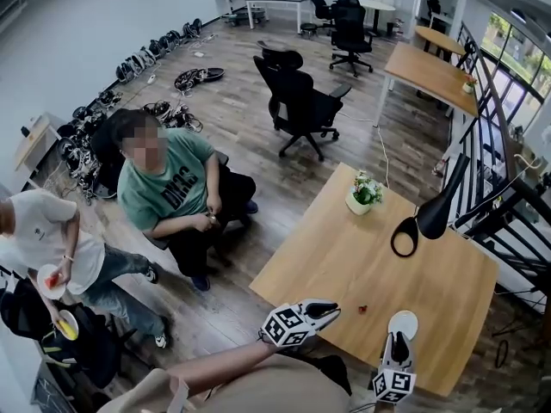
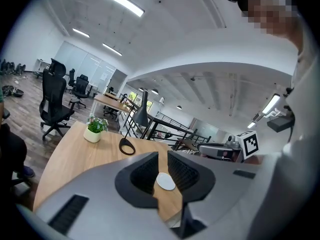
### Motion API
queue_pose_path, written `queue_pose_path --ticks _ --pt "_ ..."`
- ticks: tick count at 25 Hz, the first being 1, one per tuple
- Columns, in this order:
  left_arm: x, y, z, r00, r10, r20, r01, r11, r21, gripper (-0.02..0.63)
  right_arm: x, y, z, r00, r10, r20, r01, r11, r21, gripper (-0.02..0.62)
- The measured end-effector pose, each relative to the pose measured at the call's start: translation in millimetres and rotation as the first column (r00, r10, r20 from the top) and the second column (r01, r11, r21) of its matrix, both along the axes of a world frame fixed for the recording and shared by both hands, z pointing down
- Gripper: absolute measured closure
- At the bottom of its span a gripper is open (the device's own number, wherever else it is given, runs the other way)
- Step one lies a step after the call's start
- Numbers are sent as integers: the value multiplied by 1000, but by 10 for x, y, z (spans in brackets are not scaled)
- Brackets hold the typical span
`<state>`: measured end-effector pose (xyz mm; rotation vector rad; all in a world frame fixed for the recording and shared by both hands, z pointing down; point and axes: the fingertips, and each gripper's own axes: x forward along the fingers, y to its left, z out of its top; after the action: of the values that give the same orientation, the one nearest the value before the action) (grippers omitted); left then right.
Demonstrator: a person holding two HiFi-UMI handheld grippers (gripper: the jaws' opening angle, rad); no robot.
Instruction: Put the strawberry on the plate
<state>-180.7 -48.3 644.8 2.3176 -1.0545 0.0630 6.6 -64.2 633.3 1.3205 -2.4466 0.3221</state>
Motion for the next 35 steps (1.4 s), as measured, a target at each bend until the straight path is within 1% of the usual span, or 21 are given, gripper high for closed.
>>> queue_pose_path --ticks 6,11,14,16,19,23,26,30,33,35 --pt "-11 -132 98 999 -36 10 37 999 -18 545 -82 -212 144 997 -68 -26 67 998 -12 512" --pt "93 -272 163 998 -62 28 63 998 -27 545 -69 -412 386 990 -133 -54 130 990 -54 512" --pt "192 -315 164 997 -75 28 76 997 -27 545 -43 -480 508 979 -186 -87 180 981 -65 512" --pt "243 -361 205 996 -79 46 80 997 -23 545 -31 -552 622 971 -216 -106 209 975 -73 512" --pt "216 -435 279 991 -89 95 90 996 -10 545 -79 -679 874 960 -253 -117 242 965 -98 512" --pt "168 -544 412 986 -100 131 103 995 -16 545 -108 -827 1260 945 -291 -149 268 950 -159 512" --pt "207 -587 605 985 -98 144 106 993 -50 545 -93 -889 1608 927 -334 -170 294 929 -224 512" --pt "253 -597 816 983 -106 147 123 987 -107 545 -173 -898 2061 888 -415 -196 347 887 -306 511" --pt "229 -607 920 982 -131 134 149 979 -137 545 -280 -840 2432 843 -486 -231 389 847 -362 511" --pt "205 -620 962 981 -145 128 163 975 -148 545 -354 -792 2614 803 -535 -261 413 817 -402 474"
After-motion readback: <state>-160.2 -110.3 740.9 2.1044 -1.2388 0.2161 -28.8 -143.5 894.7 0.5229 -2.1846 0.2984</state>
